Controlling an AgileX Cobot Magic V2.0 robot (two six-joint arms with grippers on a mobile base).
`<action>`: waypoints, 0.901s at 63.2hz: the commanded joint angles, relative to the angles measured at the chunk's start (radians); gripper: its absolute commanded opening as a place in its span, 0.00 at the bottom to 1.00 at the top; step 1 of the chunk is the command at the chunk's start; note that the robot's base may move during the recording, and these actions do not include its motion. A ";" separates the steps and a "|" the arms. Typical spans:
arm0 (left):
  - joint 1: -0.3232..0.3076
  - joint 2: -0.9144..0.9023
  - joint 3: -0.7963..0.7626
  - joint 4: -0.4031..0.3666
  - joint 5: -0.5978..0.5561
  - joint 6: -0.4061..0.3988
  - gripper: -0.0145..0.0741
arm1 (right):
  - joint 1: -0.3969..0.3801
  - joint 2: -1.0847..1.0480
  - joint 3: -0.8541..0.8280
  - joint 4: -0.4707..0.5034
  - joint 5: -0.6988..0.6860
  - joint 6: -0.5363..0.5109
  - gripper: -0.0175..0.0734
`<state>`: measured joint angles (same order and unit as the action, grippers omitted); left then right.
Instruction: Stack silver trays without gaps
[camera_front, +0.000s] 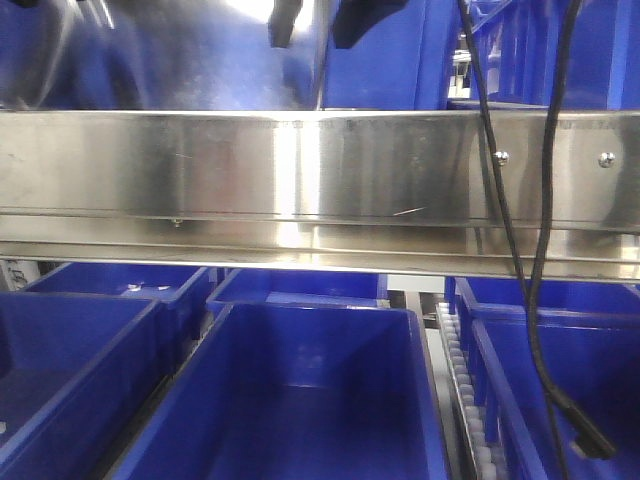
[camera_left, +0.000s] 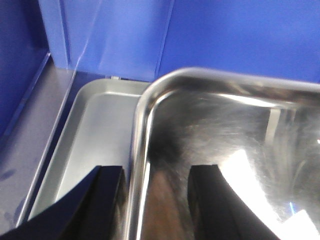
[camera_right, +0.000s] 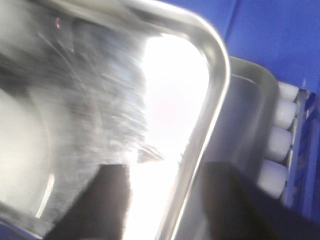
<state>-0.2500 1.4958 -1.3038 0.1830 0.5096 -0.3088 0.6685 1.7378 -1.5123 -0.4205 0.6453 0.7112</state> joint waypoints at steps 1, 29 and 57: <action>-0.005 -0.002 -0.008 0.009 -0.016 -0.005 0.43 | 0.001 -0.003 -0.002 -0.014 -0.010 -0.011 0.48; -0.013 -0.050 -0.008 0.014 0.056 -0.005 0.17 | 0.001 -0.025 -0.002 0.000 0.034 -0.011 0.26; -0.093 -0.343 0.118 0.006 -0.200 0.161 0.17 | 0.001 -0.096 -0.002 -0.029 0.063 -0.011 0.11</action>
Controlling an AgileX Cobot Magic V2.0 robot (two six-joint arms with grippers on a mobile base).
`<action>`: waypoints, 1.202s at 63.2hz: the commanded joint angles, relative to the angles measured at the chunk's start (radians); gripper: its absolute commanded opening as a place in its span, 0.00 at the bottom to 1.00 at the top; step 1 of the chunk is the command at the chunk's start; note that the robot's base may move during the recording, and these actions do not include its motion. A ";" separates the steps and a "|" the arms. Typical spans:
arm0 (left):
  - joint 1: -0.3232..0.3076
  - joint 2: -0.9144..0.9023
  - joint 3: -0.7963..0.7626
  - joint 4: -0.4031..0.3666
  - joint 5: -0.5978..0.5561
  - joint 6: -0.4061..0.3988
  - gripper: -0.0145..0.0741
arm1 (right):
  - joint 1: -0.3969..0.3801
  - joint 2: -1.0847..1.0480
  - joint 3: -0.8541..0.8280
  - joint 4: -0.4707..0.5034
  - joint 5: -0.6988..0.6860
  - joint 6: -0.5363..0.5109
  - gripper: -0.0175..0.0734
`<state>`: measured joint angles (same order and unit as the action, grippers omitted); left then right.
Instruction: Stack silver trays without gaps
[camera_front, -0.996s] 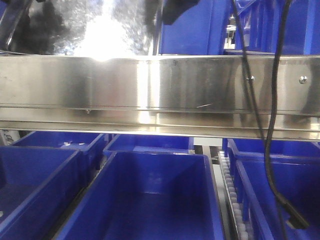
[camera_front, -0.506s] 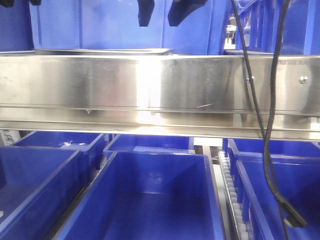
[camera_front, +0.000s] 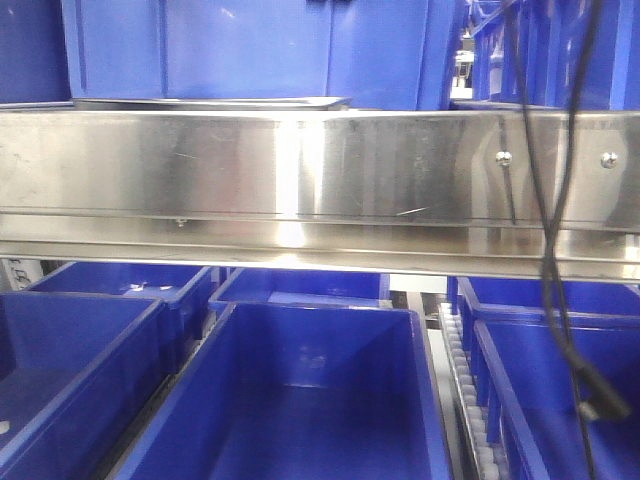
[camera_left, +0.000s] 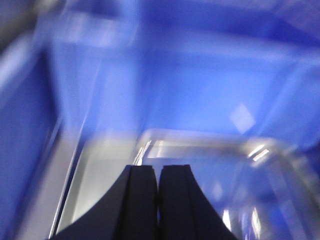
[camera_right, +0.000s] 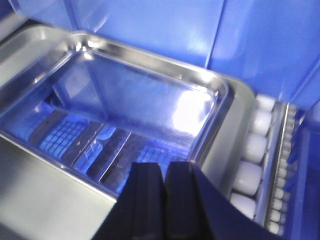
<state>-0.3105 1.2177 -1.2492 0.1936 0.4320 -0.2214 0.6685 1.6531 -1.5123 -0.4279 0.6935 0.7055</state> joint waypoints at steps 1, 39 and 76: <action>-0.038 -0.077 0.081 -0.004 -0.160 0.081 0.17 | 0.001 -0.011 -0.002 -0.021 0.020 -0.005 0.11; -0.072 -0.674 0.762 0.003 -0.498 0.088 0.17 | 0.001 -0.011 -0.002 -0.024 0.018 -0.005 0.11; -0.072 -0.814 0.822 0.047 -0.289 0.088 0.17 | 0.001 -0.011 -0.002 -0.024 -0.272 -0.005 0.11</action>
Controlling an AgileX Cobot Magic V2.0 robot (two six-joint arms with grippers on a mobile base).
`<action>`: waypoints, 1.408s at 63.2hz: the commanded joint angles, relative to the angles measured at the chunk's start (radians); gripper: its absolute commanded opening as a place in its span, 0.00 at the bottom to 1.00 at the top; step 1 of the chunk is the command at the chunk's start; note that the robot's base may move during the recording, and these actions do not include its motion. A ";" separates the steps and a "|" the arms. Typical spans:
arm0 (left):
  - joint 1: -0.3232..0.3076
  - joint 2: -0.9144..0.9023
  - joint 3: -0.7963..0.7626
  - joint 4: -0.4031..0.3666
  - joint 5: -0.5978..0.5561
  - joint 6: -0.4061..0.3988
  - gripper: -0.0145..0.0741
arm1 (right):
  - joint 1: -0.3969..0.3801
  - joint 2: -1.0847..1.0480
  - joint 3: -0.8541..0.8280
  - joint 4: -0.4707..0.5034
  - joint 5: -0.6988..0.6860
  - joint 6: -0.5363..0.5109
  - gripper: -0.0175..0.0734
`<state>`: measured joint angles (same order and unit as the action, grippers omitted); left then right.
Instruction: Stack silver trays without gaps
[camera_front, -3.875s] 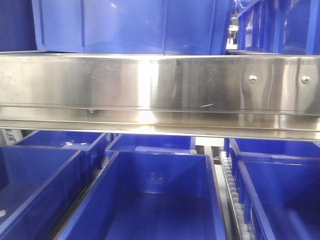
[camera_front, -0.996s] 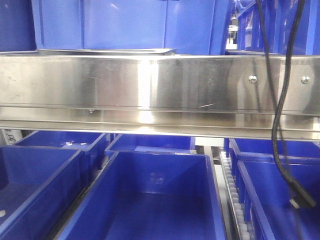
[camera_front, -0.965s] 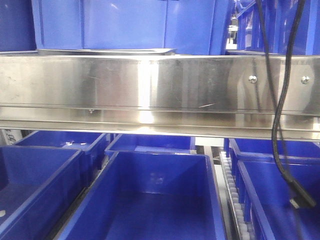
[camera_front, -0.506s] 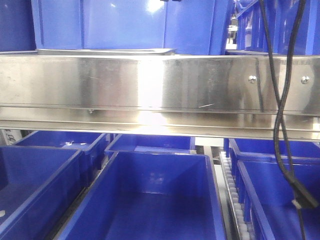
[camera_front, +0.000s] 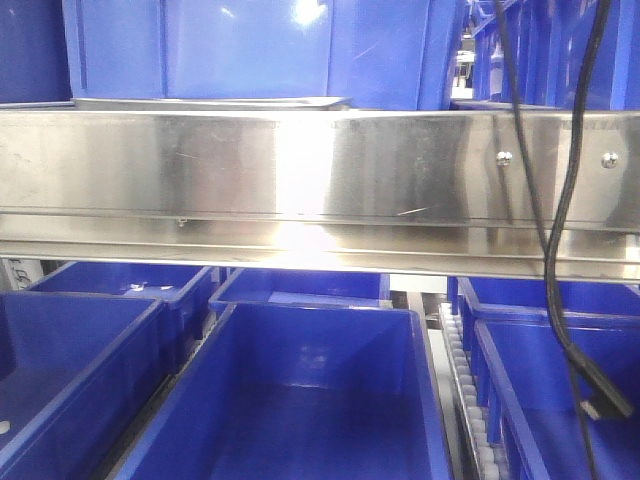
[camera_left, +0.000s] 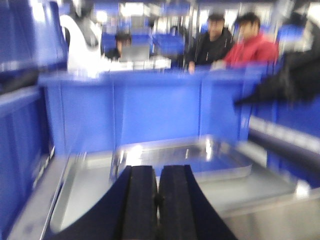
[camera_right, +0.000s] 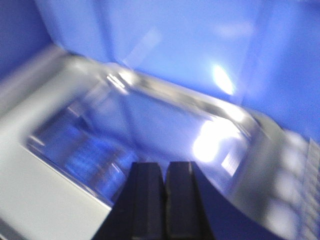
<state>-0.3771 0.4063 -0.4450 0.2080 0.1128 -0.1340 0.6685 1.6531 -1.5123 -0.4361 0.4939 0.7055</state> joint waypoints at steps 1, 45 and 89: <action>-0.005 -0.003 0.024 0.049 0.031 0.001 0.17 | 0.001 -0.011 -0.002 -0.016 -0.080 -0.005 0.11; 0.256 -0.406 0.445 -0.024 -0.298 -0.008 0.17 | 0.001 -0.011 -0.002 -0.016 -0.233 -0.005 0.11; 0.256 -0.406 0.445 -0.256 -0.187 0.281 0.17 | 0.001 -0.011 -0.002 -0.016 -0.248 -0.005 0.11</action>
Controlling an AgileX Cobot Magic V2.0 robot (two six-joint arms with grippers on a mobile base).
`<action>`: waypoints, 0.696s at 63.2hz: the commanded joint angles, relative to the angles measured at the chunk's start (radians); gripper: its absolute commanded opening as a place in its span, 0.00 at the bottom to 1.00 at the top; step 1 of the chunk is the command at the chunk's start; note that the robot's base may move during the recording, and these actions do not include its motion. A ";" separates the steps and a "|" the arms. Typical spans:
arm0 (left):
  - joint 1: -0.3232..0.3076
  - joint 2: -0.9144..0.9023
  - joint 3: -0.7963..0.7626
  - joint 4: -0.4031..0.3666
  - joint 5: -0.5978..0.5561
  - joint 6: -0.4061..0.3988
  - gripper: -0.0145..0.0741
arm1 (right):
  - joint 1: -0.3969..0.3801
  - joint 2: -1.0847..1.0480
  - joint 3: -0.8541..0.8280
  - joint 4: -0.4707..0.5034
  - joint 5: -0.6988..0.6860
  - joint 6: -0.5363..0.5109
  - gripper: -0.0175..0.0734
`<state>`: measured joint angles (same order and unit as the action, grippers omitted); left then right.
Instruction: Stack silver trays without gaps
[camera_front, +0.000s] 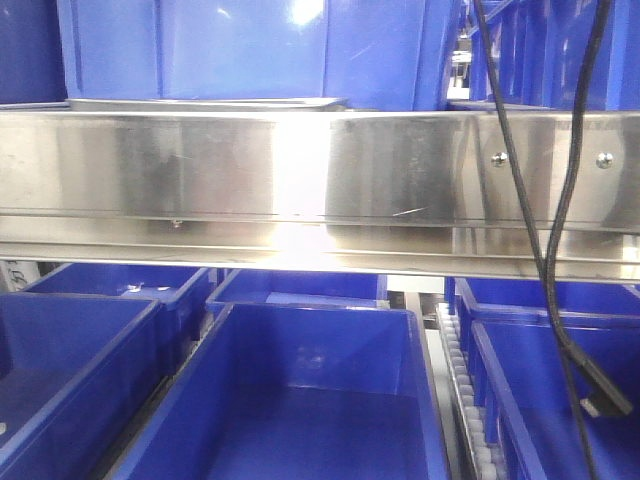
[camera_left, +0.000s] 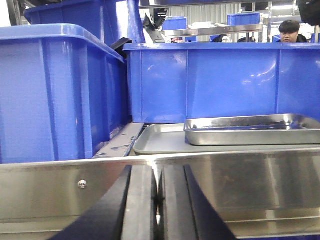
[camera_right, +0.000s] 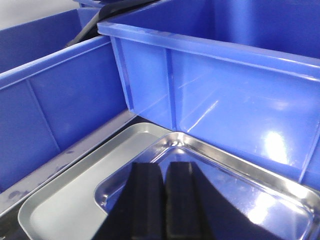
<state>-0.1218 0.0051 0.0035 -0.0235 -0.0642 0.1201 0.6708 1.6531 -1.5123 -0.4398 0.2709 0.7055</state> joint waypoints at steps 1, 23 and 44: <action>0.001 -0.005 -0.003 -0.024 -0.010 0.027 0.17 | -0.001 -0.011 -0.002 -0.012 -0.025 -0.005 0.11; 0.001 -0.005 -0.003 -0.015 -0.010 0.027 0.17 | -0.001 -0.011 -0.002 -0.012 -0.025 -0.005 0.11; 0.001 -0.005 -0.003 -0.015 -0.010 0.031 0.17 | -0.001 -0.011 -0.002 -0.012 -0.025 -0.005 0.11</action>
<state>-0.1218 0.0051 0.0035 -0.0395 -0.0642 0.1454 0.6708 1.6531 -1.5123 -0.4398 0.2691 0.7055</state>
